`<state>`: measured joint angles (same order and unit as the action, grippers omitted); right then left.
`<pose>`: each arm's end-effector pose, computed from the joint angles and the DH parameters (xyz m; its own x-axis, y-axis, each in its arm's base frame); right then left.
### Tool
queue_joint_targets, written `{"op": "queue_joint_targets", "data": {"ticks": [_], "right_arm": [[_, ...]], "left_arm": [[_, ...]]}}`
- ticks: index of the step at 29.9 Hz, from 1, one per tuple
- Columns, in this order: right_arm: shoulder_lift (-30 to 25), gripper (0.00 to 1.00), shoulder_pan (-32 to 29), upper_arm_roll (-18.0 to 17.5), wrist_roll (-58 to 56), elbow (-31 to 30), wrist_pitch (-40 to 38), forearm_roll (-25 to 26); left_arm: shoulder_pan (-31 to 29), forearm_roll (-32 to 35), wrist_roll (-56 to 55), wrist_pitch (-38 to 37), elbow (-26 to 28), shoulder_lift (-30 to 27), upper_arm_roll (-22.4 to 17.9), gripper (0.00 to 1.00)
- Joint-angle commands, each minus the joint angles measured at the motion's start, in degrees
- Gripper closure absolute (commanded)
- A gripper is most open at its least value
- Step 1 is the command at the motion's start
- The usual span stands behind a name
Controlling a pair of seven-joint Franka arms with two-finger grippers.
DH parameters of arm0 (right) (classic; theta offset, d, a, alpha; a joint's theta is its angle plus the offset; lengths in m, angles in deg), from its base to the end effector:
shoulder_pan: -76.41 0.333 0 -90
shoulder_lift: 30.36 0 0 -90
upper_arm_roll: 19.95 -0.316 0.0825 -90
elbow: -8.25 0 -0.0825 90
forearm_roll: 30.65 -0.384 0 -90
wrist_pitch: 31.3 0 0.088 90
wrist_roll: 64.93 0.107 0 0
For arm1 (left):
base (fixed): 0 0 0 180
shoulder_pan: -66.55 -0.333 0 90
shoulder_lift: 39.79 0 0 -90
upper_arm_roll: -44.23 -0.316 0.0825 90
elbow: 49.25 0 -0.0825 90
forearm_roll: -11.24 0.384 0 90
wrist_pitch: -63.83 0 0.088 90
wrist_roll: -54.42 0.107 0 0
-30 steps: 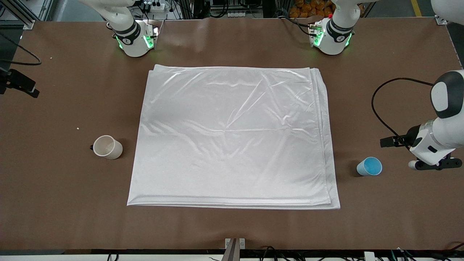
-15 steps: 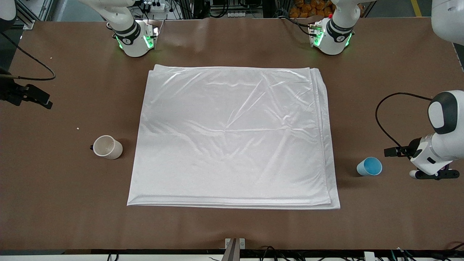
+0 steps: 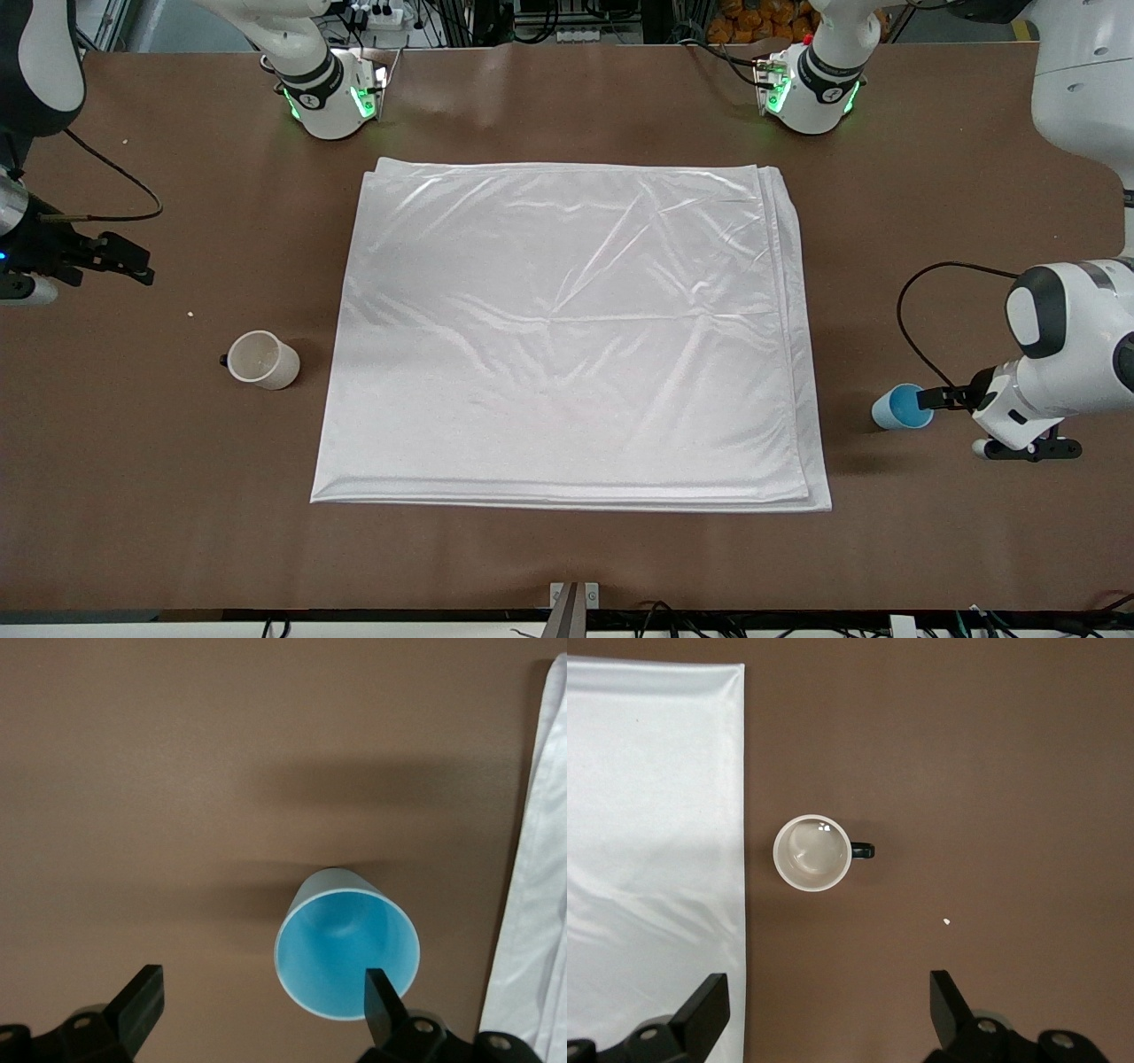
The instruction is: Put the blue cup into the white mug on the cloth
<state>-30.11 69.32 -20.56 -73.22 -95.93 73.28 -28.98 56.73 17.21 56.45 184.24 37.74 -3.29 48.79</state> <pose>0.5607 -0.0661 0.5261 0.9992 0.0389 -0.0016 0.0389 -0.9988 0.0282 0.6981 0.0779 0.2844 0.9984 0.0166 -0.0533 0.0146 -0.9992 -0.0378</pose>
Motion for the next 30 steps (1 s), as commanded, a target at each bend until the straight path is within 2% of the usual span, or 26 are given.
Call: {"op": "queue_joint_targets", "data": {"ticks": [1,12,15,16,18,21,23,24,30], "right_arm": [[1.4,0.00,-1.3,-0.2,-7.3,-0.6,1.2,-0.7],[4.9,0.00,-3.0,-0.2,-14.7,-0.8,4.1,-0.7],[5.1,0.00,-3.8,-0.3,-19.7,-1.9,6.2,-0.8],[5.2,0.00,-4.2,-0.3,-22.0,-2.4,7.5,-0.8],[5.2,0.00,-4.6,-0.3,-25.8,-3.7,9.9,-0.9],[5.7,0.00,-5.6,-0.3,-31.1,-5.0,11.9,-3.6],[6.8,0.00,-5.7,-0.2,-34.6,-5.0,12.0,-4.6],[7.2,0.00,-5.8,-0.2,-36.1,-5.0,12.1,-4.7],[9.9,0.00,-5.7,-0.2,-43.9,-5.0,12.2,-4.7]], "left_arm": [[-0.3,1.6,0.8,1.1,-1.3,1.6,0.0,0.00],[-0.3,1.6,0.8,2.9,-1.2,3.5,0.0,0.00],[-0.3,1.7,0.8,3.6,-1.2,3.8,0.0,0.00],[-0.3,1.6,0.8,3.6,-1.2,3.9,0.0,0.08],[-0.3,1.5,0.8,3.6,-1.2,4.0,0.0,0.32],[-0.3,1.3,0.5,3.6,-1.1,4.0,0.0,0.77],[-0.3,1.2,0.2,3.6,-1.1,4.0,0.0,0.96],[-0.3,1.2,-0.2,3.6,-1.1,4.0,0.0,1.00],[-0.3,1.1,-0.4,3.6,-1.0,4.0,0.0,1.00]]}}
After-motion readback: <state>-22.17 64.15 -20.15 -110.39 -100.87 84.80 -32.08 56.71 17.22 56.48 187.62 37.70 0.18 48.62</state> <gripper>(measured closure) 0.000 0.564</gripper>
